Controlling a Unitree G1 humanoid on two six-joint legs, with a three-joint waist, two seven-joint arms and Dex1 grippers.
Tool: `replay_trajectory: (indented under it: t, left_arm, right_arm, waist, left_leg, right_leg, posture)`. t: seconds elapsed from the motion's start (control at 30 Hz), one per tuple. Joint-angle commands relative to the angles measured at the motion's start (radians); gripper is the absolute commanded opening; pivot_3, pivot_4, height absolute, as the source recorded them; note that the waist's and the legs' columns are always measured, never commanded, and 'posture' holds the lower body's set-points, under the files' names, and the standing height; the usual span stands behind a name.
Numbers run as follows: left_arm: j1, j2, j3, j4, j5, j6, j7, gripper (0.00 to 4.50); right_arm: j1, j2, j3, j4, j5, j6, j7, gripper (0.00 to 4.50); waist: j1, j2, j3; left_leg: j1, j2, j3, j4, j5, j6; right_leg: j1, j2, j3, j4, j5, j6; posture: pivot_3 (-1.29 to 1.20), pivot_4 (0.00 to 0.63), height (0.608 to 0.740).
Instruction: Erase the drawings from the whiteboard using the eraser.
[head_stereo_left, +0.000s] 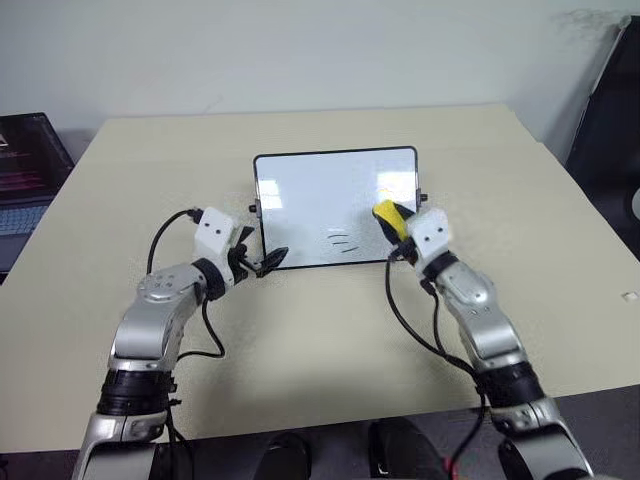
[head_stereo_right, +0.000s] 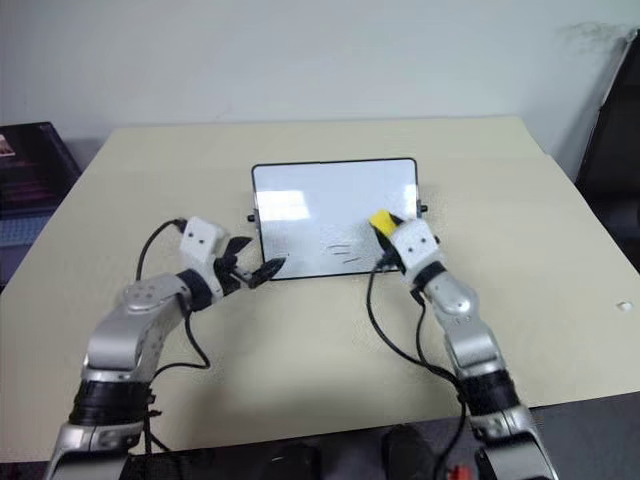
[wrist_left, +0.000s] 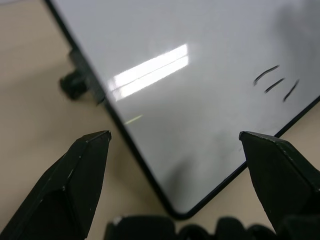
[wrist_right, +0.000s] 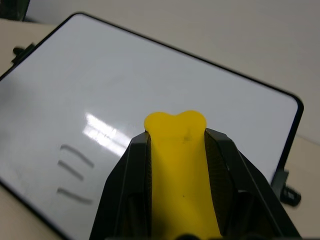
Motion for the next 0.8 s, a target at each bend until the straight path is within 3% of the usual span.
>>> replay_trajectory:
  t: [0.03, 0.4, 0.8]
  left_arm:
    - [0.024, -0.023, 0.042, -0.072, -0.013, -0.041, 0.035, 4.50]
    - [0.083, -0.026, 0.035, -0.086, -0.024, -0.065, 0.012, 4.50]
    - [0.088, -0.006, -0.003, -0.127, -0.041, -0.072, -0.062, 4.50]
  right_arm:
    - [0.071, -0.050, -0.035, -0.148, 0.019, 0.005, 0.033, 1.14]
    - [0.269, -0.128, -0.004, -0.184, -0.078, -0.124, 0.025, 1.14]
    - [0.066, -0.112, 0.082, 0.023, -0.149, -0.291, 0.038, 1.14]
  waist:
    - [0.005, 0.000, 0.000]
    - [0.020, 0.000, 0.000]
    - [0.023, 0.000, 0.000]
  left_leg:
    - [-0.001, 0.000, -0.001, 0.001, 0.000, 0.000]
    - [-0.002, -0.002, -0.003, 0.001, 0.000, 0.000]
    - [-0.001, -0.002, -0.001, 0.003, 0.000, 0.000]
  right_leg:
    - [0.000, 0.000, 0.000, 0.000, 0.000, 0.000]
    - [0.001, 0.000, -0.002, -0.002, 0.000, 0.000]
    - [0.002, 0.001, -0.003, -0.002, 0.000, 0.000]
  posture:
    - [0.00, 0.150, 0.740]
    - [0.00, 0.150, 0.740]
    - [0.00, 0.150, 0.740]
